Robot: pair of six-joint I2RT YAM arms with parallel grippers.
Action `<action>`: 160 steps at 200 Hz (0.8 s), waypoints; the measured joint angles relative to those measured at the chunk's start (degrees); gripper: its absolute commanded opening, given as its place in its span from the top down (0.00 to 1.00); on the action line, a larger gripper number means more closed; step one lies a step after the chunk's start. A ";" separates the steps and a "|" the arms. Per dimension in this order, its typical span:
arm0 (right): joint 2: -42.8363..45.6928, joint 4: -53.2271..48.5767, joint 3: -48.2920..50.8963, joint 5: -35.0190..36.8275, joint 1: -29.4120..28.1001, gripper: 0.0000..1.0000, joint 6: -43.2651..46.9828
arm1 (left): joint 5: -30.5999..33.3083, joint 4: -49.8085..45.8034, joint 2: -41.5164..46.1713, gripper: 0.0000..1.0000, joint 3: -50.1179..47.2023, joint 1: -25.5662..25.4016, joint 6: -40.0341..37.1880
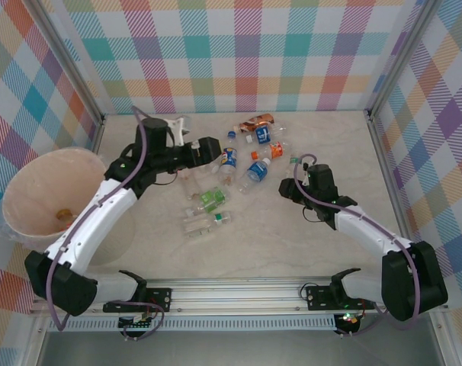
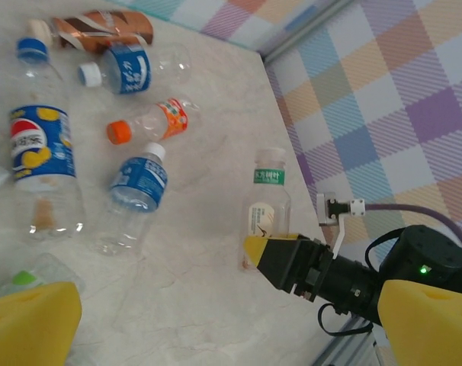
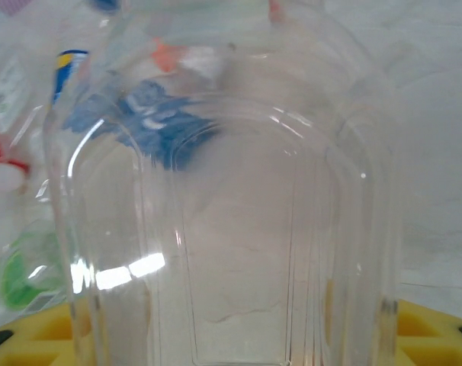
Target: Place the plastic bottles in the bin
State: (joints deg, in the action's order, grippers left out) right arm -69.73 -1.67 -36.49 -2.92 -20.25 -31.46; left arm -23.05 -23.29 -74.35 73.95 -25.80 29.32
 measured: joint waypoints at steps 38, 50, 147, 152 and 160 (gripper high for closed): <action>2.12 3.69 0.94 -6.36 -0.28 0.73 1.36 | 0.70 6.19 -4.96 0.00 0.00 -2.93 4.17; 2.47 4.87 0.94 -8.39 -0.50 0.73 1.70 | 0.59 8.70 -6.64 0.00 0.00 -3.58 5.70; 0.24 8.83 -4.09 -21.11 -4.26 0.73 3.10 | 1.70 17.49 -13.51 0.00 1.01 -8.92 11.56; -0.13 8.94 -4.74 -21.66 -4.72 0.73 3.32 | 1.73 17.99 -13.81 0.01 1.11 -9.03 11.65; -0.70 8.98 -5.81 -22.36 -5.51 0.73 3.72 | 1.75 18.29 -14.69 0.03 1.66 -9.22 11.67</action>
State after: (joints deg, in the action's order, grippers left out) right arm -70.43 7.31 -42.30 -25.28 -25.76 -27.75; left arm -21.30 -4.99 -89.03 75.61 -35.03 40.99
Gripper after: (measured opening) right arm 0.567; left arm 0.990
